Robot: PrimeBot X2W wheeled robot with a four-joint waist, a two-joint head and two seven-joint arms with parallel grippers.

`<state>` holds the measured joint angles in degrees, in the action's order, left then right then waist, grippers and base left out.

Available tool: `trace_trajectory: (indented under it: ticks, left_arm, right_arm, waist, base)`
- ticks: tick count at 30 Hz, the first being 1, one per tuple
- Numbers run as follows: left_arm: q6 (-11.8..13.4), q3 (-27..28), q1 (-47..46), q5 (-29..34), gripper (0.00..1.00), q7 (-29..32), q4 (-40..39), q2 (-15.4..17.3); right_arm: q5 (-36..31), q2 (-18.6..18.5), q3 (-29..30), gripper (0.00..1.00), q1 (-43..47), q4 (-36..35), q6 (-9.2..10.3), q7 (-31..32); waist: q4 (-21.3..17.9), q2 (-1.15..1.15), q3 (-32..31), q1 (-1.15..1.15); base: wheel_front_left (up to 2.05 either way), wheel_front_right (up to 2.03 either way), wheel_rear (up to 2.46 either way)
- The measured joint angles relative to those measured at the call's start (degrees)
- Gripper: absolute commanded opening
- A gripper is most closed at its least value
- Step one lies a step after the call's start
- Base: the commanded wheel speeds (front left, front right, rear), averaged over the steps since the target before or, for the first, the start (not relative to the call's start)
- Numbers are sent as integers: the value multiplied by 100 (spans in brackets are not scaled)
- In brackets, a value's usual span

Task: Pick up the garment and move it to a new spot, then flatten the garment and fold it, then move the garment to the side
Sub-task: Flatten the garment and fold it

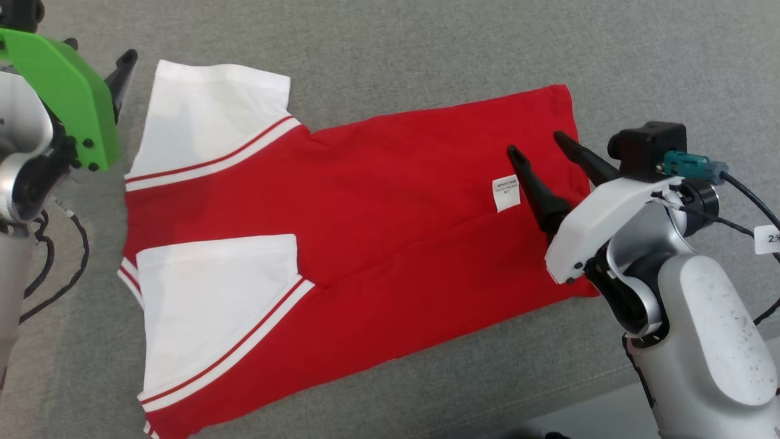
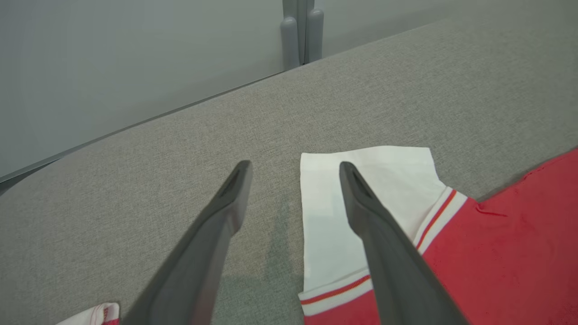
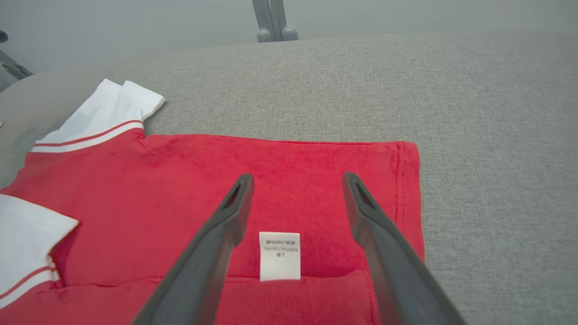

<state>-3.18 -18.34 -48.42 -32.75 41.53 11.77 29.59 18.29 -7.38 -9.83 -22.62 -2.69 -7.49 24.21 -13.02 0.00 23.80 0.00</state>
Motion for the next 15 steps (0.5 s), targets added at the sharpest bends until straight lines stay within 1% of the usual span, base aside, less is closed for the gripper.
trace_trajectory:
  ticks: [5,13,15]
  left_arm:
    - [-35,122,-159,-90,100,19,404,112]
    - [-9,202,-140,-143,100,-51,569,270]
    - [78,205,-109,-143,100,-24,570,277]
  right_arm:
    - [88,51,-250,100,-297,331,0,-267]
    - [172,64,-372,100,-517,693,0,-515]
    - [181,63,-382,100,-581,769,0,-544]
  waist:
    - [-323,0,398,0]
    - [-725,0,828,0]
    - [-793,0,893,0]
  base:
    - [0,0,0]
    - [0,0,0]
    - [0,0,0]
